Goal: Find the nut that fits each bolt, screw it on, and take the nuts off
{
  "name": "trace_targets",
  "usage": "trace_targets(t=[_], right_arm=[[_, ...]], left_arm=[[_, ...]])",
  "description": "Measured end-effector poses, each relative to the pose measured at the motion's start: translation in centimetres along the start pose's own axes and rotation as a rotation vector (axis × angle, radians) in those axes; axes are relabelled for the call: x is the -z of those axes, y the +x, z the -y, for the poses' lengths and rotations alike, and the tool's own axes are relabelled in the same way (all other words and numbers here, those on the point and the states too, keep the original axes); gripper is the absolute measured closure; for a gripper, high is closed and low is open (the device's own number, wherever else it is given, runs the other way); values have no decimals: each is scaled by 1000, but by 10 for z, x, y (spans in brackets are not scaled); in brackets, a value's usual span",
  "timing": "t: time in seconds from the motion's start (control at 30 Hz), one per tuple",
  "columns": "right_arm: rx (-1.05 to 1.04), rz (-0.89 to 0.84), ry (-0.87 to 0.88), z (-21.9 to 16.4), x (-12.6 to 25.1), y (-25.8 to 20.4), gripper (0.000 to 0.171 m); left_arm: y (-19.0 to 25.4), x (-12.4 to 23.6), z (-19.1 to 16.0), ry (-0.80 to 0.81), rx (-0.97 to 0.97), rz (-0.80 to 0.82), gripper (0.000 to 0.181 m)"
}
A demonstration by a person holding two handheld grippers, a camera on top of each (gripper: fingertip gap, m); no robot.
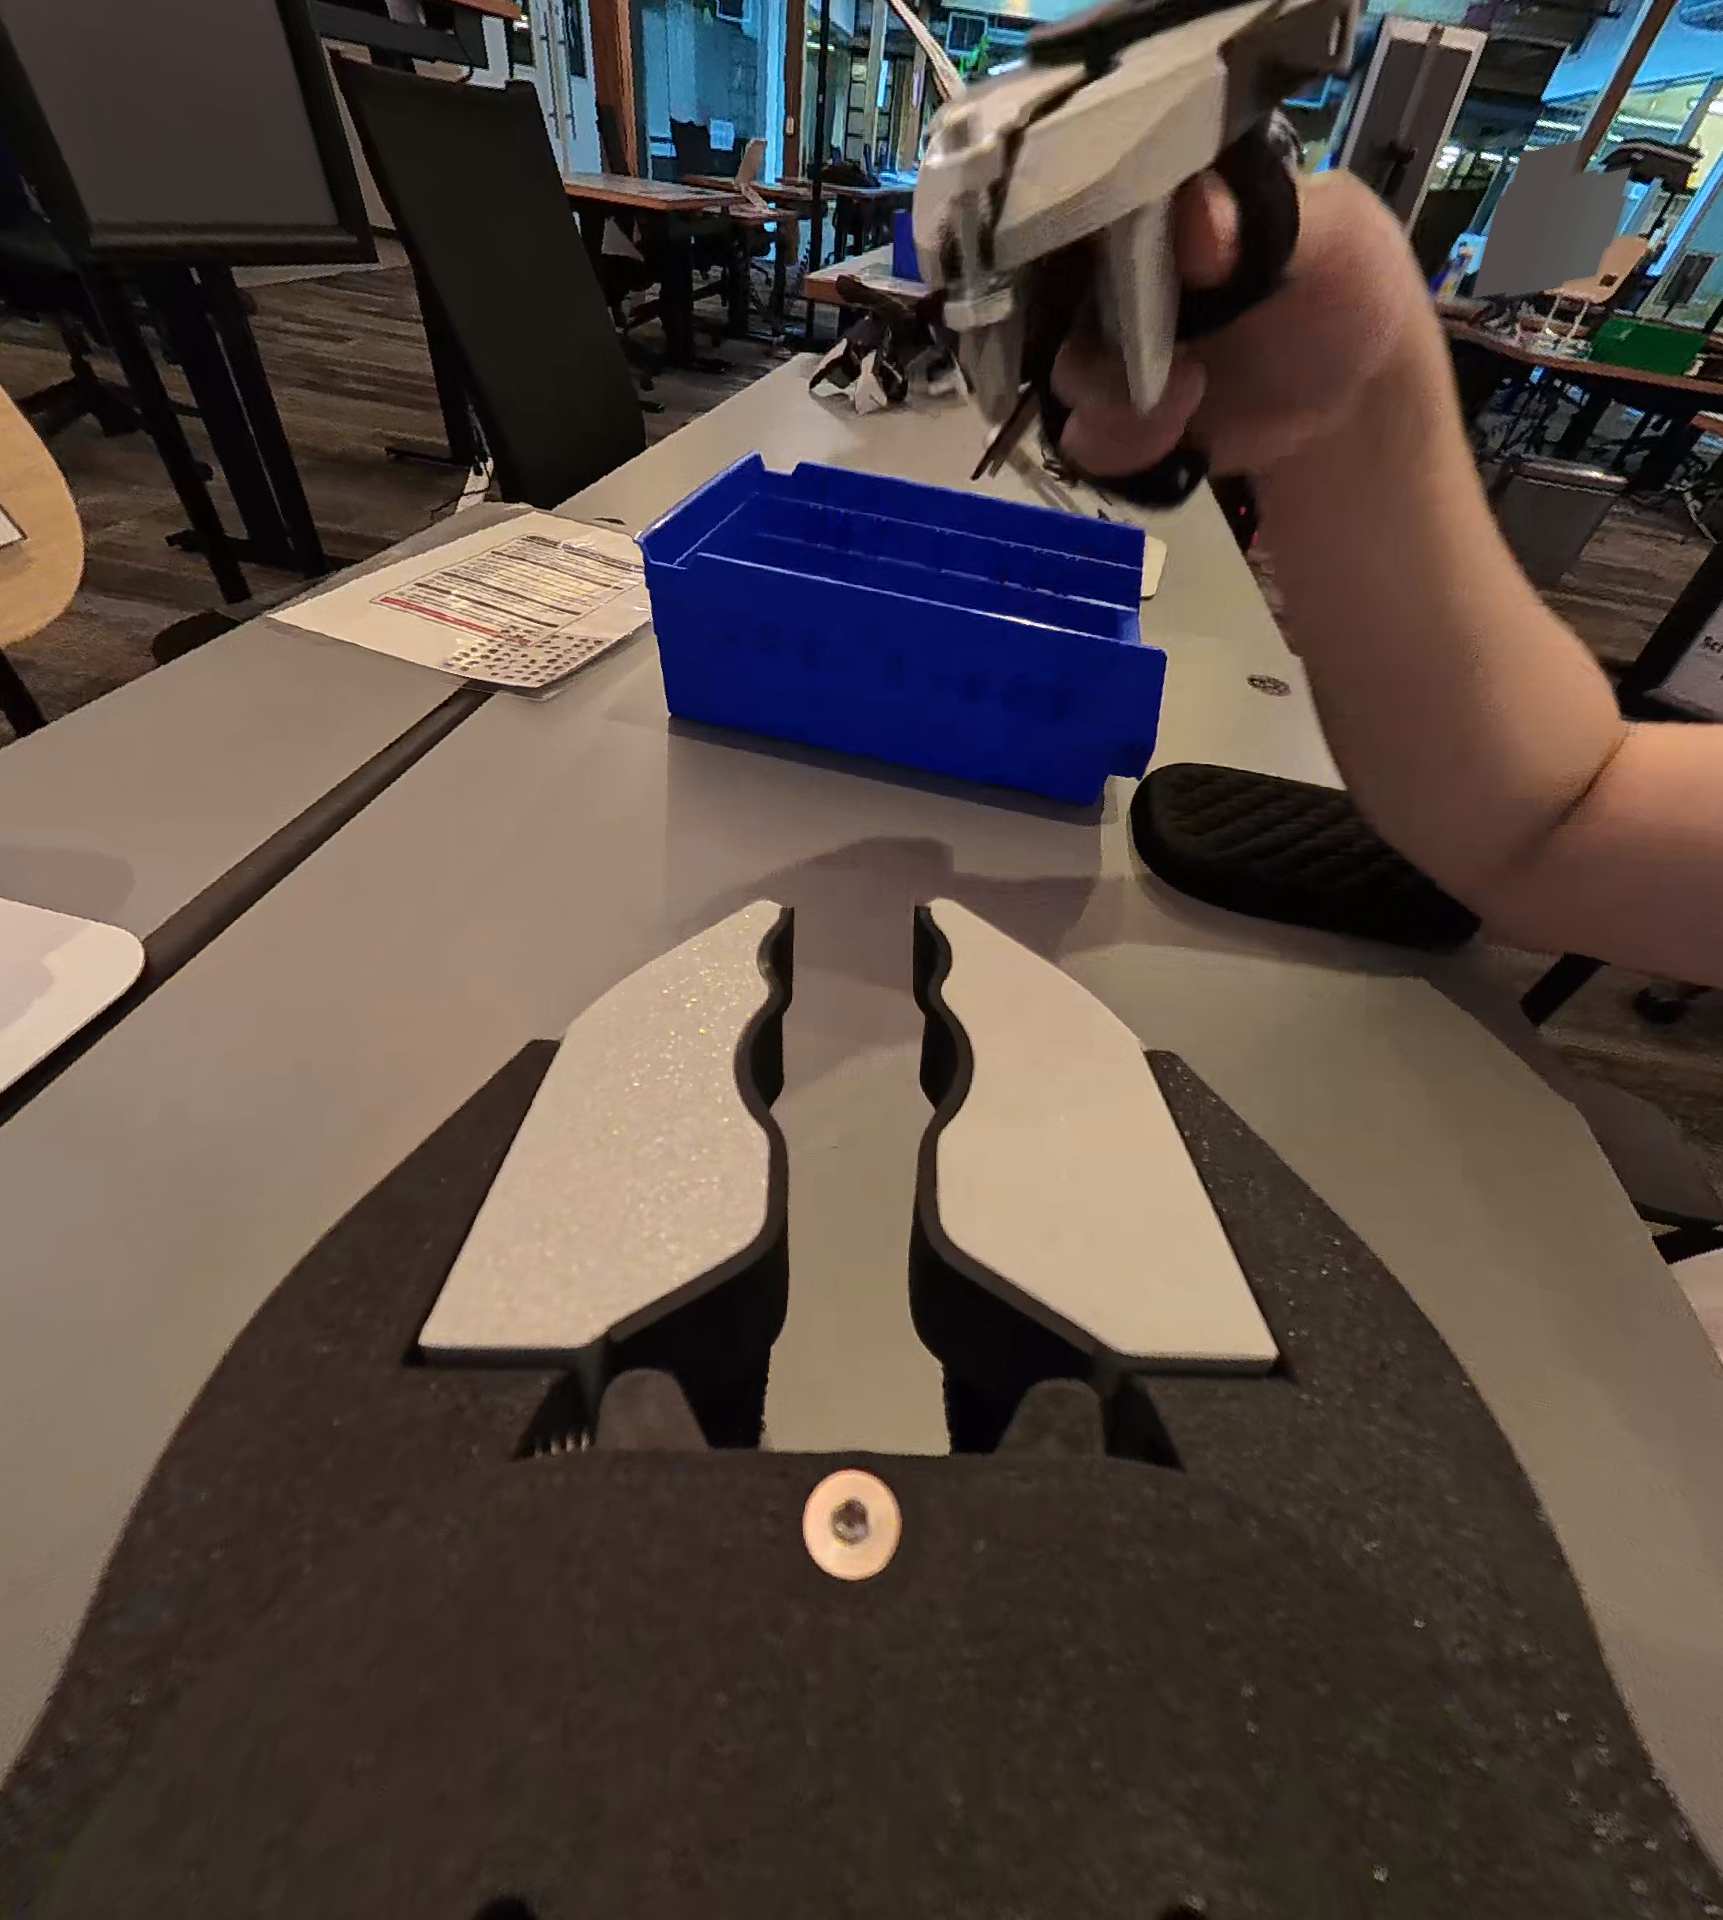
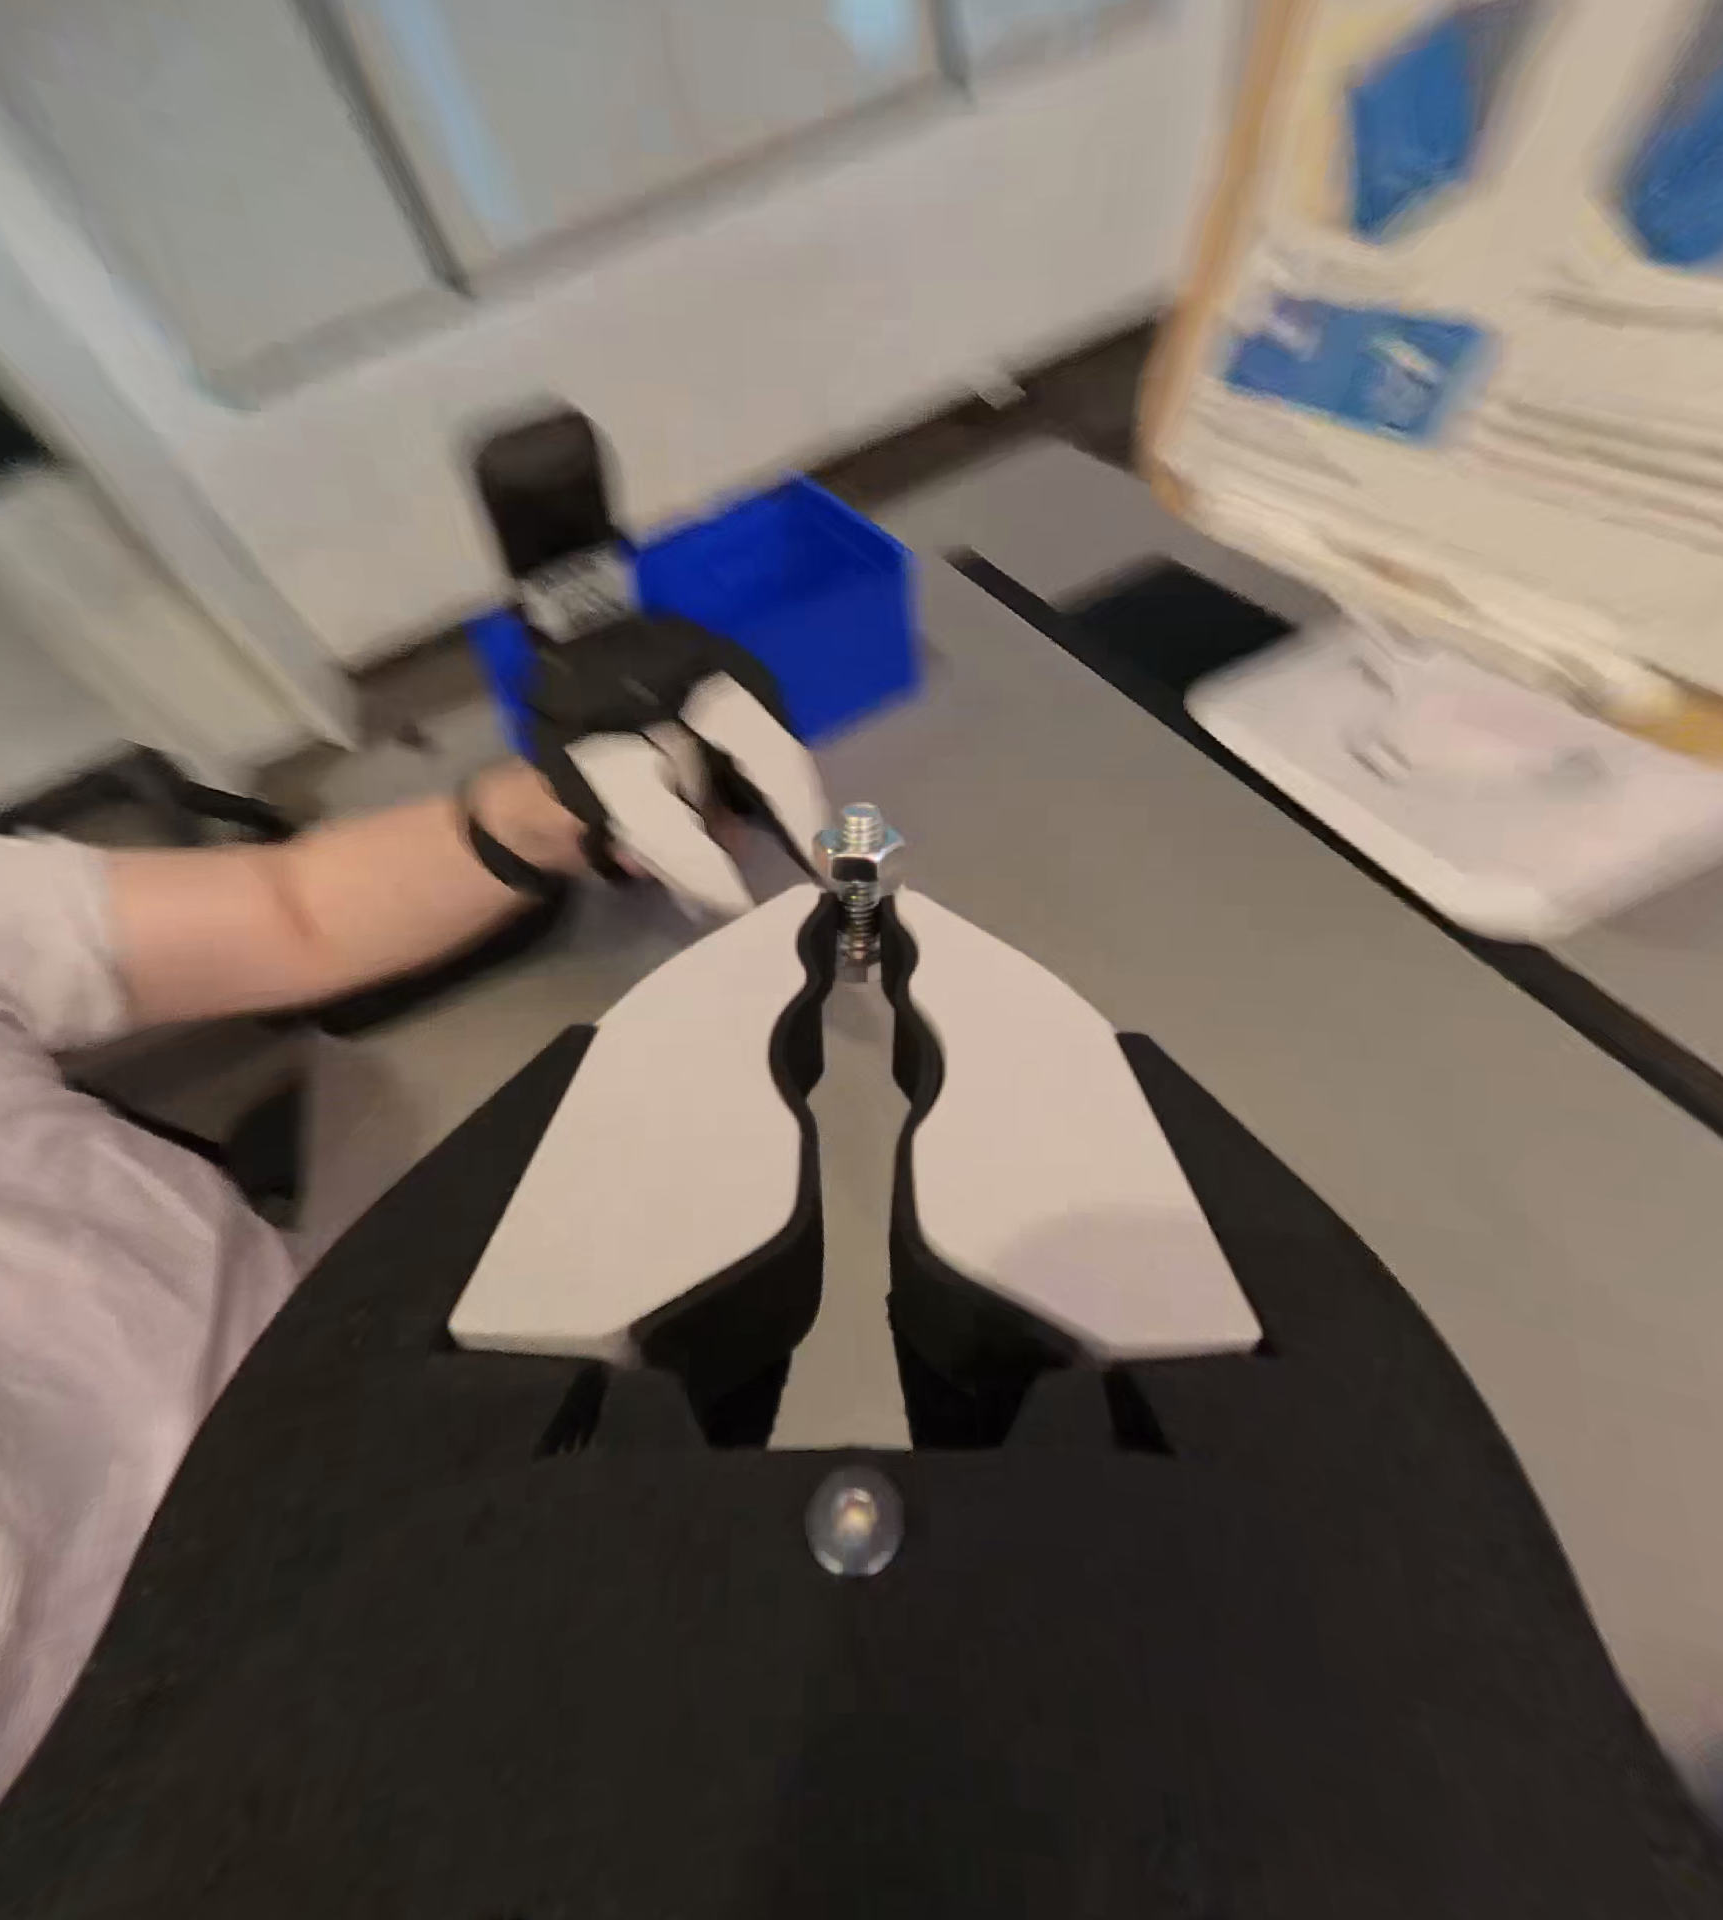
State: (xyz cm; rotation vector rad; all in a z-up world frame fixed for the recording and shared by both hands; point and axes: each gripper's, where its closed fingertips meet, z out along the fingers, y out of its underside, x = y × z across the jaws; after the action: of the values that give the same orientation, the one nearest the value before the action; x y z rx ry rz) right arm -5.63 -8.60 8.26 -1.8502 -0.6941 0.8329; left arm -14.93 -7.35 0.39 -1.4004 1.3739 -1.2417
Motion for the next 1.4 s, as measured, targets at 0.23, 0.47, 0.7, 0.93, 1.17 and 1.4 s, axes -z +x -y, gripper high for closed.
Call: trace_targets(t=[0.23,0.47,0.7,0.93,1.17,1.4], right_arm=[[-387,-738,-530,-119,186,138,164],[-689,-773,-838,-226,227,174,163],[-758,-822,-1021,-266,237,194,164],[-770,-847,-1049,-286,247,205,164],[-750,-856,-990,-283,249,208,163],[-551,-937,-826,-214,255,201,152]], left_arm=[[21,-6,8,-35,-63,-43,161],[21,-8,4,-53,-57,-41,161],[20,-9,-1,-73,-54,-47,161],[18,-9,-3,-72,-49,-49,162],[19,-7,-1,-71,-48,-56,163],[17,3,14,-31,-65,-26,163]])
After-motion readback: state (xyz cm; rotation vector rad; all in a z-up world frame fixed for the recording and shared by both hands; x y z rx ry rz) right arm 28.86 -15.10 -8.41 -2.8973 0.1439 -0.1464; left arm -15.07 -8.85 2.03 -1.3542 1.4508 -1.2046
